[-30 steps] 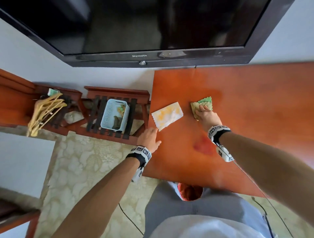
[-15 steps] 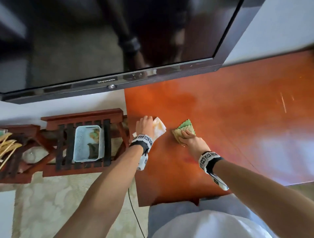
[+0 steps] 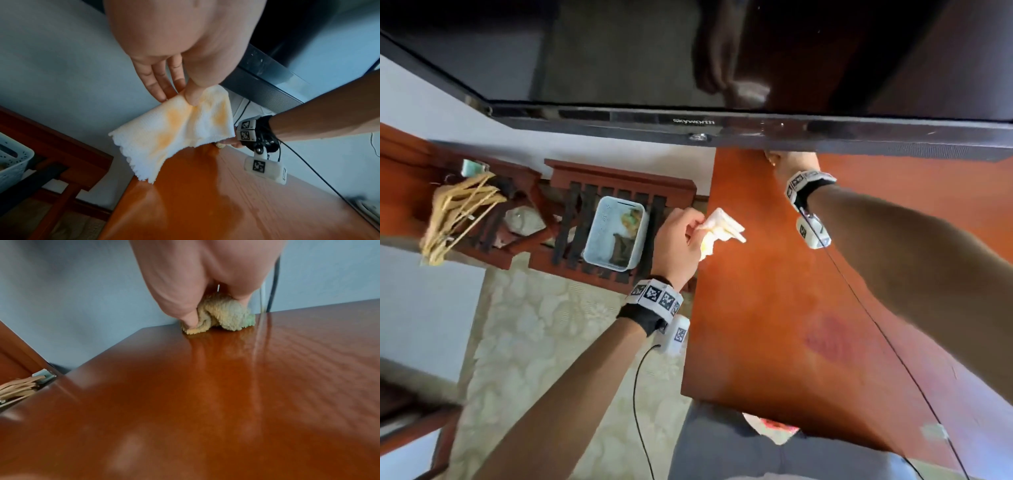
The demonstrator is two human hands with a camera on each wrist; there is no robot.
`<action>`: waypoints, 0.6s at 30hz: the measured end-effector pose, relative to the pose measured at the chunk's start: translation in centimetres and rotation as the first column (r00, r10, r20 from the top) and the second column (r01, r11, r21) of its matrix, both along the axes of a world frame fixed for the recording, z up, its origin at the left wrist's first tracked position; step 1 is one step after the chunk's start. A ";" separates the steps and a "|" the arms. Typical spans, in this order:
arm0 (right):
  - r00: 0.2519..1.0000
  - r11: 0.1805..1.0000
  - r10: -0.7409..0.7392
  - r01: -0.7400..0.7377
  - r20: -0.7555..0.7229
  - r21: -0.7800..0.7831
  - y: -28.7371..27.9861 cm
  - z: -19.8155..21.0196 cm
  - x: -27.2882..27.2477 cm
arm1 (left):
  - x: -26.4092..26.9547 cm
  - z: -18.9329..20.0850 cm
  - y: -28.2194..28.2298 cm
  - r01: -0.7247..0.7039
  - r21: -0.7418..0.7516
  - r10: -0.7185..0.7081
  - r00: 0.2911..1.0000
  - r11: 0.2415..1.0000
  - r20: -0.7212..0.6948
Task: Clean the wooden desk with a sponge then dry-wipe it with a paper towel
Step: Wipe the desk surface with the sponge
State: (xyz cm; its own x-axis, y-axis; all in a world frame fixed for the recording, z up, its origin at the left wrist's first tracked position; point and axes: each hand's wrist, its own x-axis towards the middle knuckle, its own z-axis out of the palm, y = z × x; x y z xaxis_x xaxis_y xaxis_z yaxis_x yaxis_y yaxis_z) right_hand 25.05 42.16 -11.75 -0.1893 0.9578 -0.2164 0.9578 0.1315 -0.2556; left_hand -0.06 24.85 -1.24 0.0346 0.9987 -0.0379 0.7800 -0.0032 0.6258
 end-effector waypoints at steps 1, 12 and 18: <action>1.000 1.000 -0.014 0.014 -0.016 0.009 -0.2 0.6 -0.6 | -0.2 0.1 0.3 -0.011 0.021 0.011 1.000 1.000 0.006; 0.886 0.856 0.444 -0.464 -0.136 -0.230 -23.7 1.4 -6.3 | -1.1 2.5 1.1 -0.089 -0.032 0.088 0.996 0.996 -0.034; 0.901 0.871 0.382 -0.425 -0.204 -0.246 -24.3 2.2 -6.7 | -1.8 2.4 0.4 -0.112 -0.043 0.111 0.994 0.993 -0.014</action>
State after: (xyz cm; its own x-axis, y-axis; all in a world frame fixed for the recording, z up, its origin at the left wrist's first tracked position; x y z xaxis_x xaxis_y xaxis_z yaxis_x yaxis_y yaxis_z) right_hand 18.35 17.82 -9.54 -0.5956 0.6952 -0.4024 0.7861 0.4015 -0.4699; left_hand -1.87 25.23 1.18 -0.0777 0.9937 -0.0814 0.7813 0.1114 0.6141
